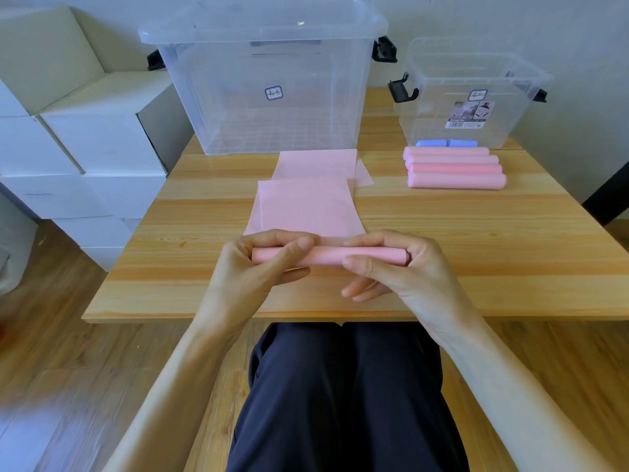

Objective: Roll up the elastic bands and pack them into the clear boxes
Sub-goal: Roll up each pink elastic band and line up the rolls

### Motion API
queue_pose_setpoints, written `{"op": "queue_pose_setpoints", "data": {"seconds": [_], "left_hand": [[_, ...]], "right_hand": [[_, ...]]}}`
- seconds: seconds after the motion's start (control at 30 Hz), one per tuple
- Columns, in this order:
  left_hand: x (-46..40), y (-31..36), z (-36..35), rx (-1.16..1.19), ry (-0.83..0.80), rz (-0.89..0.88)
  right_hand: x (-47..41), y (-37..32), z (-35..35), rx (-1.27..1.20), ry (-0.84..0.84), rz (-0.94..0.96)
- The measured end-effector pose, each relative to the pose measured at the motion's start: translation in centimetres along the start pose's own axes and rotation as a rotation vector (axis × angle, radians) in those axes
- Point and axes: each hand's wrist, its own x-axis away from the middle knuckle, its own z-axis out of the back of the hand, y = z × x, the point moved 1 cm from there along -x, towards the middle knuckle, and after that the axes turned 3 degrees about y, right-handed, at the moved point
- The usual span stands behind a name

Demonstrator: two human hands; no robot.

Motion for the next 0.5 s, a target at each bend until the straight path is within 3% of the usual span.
{"op": "queue_pose_setpoints", "data": {"seconds": [0.13, 0.37, 0.5], "left_hand": [[0.14, 0.11, 0.25, -0.011, -0.06, 0.003], [0.16, 0.07, 0.31, -0.057, -0.027, 0.022], [0.33, 0.2, 0.59, -0.092, -0.151, 0.052]], "right_hand": [[0.1, -0.1, -0.02, 0.009, 0.037, -0.016], [0.05, -0.06, -0.06, 0.011, -0.011, 0.015], [0.17, -0.1, -0.02, 0.023, 0.039, -0.001]]}}
